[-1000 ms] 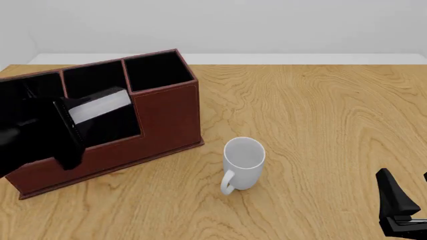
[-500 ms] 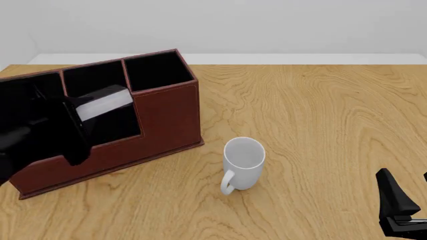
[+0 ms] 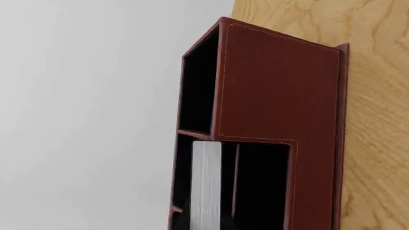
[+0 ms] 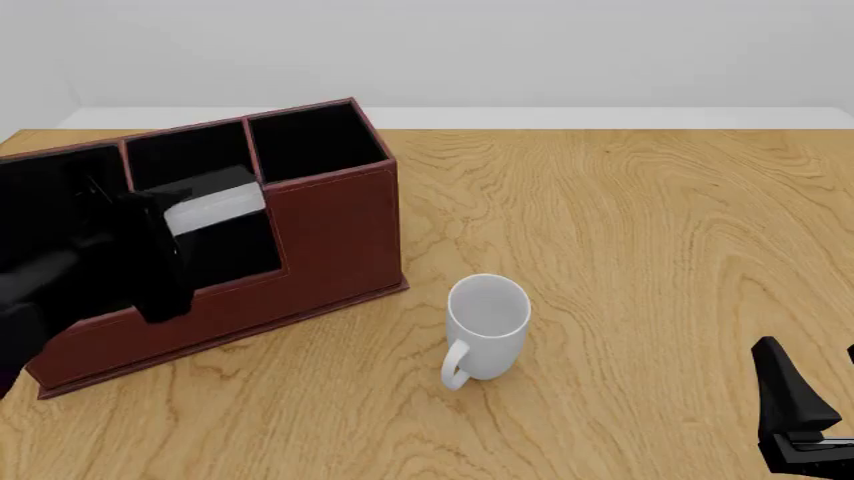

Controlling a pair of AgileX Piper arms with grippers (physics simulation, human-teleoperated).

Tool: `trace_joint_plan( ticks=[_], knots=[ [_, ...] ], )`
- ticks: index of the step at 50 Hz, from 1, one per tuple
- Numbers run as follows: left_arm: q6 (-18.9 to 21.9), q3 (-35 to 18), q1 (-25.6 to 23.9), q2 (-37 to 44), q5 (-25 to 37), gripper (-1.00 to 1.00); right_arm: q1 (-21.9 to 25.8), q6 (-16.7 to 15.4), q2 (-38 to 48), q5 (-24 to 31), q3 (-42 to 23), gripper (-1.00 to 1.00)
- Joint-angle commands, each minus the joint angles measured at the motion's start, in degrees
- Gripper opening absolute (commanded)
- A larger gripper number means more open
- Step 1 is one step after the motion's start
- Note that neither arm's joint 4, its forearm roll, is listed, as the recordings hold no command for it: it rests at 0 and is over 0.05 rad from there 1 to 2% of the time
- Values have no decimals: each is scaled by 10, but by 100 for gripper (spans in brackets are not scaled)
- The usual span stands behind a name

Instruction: Pick up the book and place it in the front compartment of the caddy.

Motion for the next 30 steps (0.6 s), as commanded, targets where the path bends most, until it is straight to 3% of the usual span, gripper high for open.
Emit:
trace_joint_plan(
  ticks=[1,19,27,30],
  knots=[
    [17,-20,-2,40,-27,-100,0,0,0,0,0,100],
    [33,-47,17,97,-81,-100,0,0,0,0,0,100],
    [17,-89,39,116,-44,-100,0,0,0,0,0,100],
    [23,-76,37,103,-47,-100,0,0,0,0,0,100]
  ],
)
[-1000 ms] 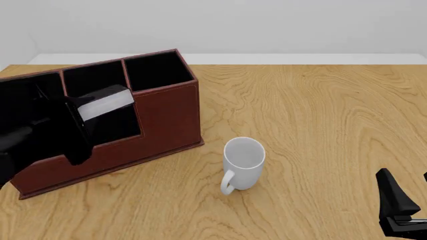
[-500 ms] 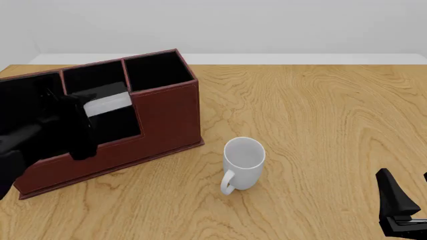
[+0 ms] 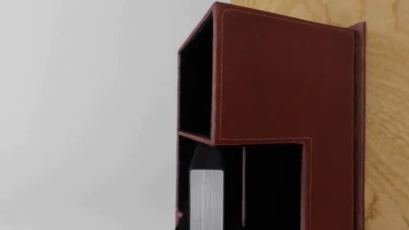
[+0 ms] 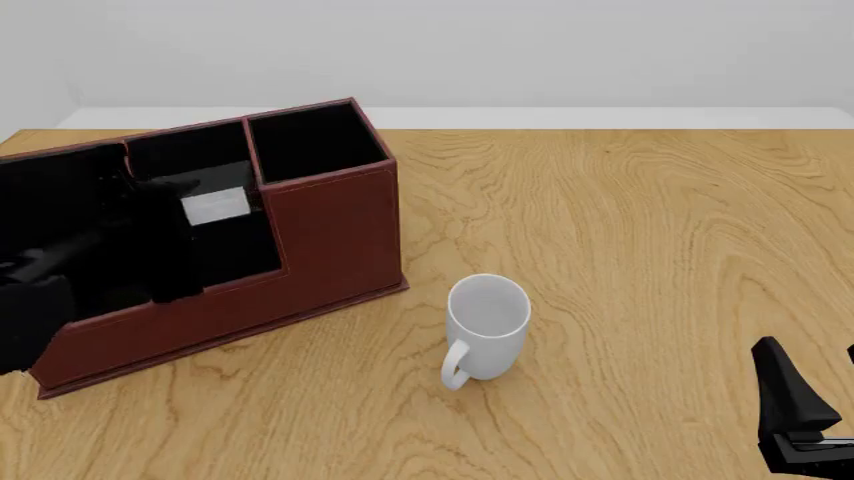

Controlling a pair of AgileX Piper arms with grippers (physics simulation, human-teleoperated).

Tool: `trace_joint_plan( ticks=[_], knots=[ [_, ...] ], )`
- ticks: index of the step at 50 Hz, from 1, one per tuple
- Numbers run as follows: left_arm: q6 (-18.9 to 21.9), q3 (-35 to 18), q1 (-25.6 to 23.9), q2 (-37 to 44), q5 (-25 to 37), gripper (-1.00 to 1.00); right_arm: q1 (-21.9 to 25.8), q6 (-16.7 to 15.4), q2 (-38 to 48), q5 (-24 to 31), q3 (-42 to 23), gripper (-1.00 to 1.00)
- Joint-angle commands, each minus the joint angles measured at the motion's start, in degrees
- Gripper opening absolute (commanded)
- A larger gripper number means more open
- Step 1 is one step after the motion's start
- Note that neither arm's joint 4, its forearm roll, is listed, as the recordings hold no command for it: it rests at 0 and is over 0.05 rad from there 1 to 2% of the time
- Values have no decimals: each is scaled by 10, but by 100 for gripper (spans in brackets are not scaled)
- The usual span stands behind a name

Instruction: Pick up the book and place it in the front compartment of the caddy.

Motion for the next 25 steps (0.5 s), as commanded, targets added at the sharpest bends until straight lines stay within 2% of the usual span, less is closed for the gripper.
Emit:
trace_joint_plan(
  ticks=[1,7,18,25],
  knots=[
    [12,-46,15,29,-3,-100,0,0,0,0,0,100],
    [13,-32,17,14,-6,-100,0,0,0,0,0,100],
    [9,-37,42,16,14,-100,0,0,0,0,0,100],
    [8,-29,38,10,25,-100,0,0,0,0,0,100]
  ],
)
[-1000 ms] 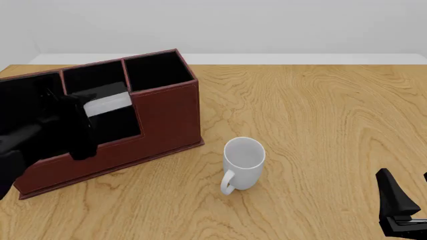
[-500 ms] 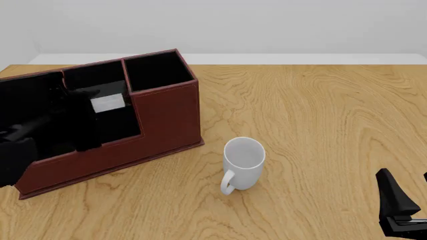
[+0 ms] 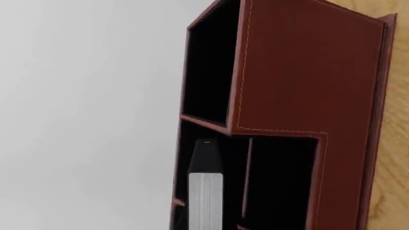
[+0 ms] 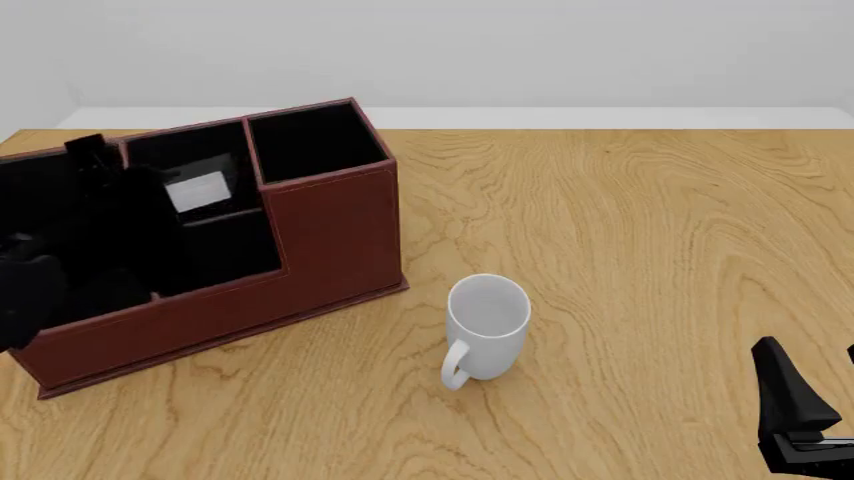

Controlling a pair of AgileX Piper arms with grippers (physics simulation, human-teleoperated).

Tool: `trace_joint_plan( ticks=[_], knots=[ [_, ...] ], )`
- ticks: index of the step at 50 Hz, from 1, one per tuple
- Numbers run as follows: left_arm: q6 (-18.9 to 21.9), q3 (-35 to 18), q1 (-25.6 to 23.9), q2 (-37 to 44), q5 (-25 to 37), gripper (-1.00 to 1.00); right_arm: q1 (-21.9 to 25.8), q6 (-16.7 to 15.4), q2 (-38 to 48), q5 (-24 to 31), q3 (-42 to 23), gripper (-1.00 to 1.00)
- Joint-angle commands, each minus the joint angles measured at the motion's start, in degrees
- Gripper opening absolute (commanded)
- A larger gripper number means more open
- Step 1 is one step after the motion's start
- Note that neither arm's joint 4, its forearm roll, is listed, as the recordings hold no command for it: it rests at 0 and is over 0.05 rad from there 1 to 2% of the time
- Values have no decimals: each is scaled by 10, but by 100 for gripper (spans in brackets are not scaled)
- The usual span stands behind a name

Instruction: Pick up the book and place it in the front compartment of the caddy.

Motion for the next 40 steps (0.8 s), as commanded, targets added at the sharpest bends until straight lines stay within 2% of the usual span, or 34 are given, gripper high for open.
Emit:
trace_joint_plan(
  ticks=[1,9,18,40],
  knots=[
    [12,-4,5,-6,4,-100,0,0,0,0,0,100],
    [14,-12,0,-3,14,-100,0,0,0,0,0,100],
    [16,-6,-6,13,-4,-100,0,0,0,0,0,100],
    [23,-15,16,79,-35,-100,0,0,0,0,0,100]
  ],
)
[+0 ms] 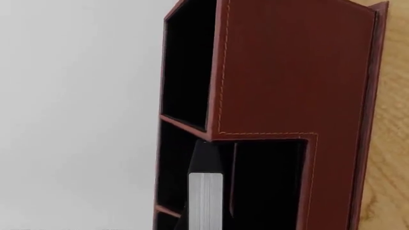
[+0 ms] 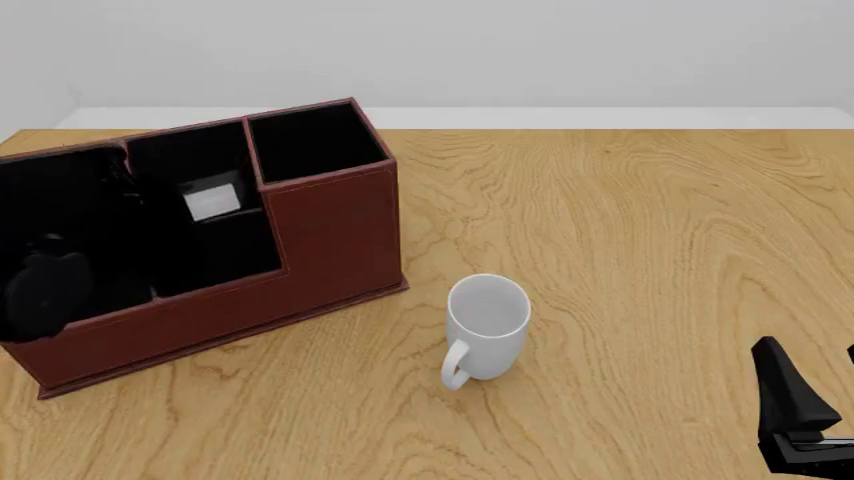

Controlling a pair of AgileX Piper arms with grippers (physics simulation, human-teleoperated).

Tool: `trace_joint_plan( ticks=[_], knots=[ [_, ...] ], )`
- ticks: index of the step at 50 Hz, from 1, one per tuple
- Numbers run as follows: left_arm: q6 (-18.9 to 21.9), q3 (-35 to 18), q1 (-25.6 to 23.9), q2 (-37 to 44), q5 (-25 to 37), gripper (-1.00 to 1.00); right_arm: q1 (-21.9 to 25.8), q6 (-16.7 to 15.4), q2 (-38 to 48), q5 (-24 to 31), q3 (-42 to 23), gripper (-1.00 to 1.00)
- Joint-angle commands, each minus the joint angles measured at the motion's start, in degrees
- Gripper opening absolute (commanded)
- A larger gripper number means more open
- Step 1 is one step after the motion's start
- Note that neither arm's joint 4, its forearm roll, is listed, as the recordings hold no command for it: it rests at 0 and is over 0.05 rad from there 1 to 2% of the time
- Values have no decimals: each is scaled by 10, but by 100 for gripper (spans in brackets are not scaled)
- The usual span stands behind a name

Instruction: Pick up the book and place it in the front compartment of the caddy.

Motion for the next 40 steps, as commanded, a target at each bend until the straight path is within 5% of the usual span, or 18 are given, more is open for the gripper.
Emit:
trace_joint_plan(
  ticks=[1,40],
  knots=[
    [12,-12,10,20,-12,-100,0,0,0,0,0,100],
    [21,-18,13,43,-30,-100,0,0,0,0,0,100]
  ],
)
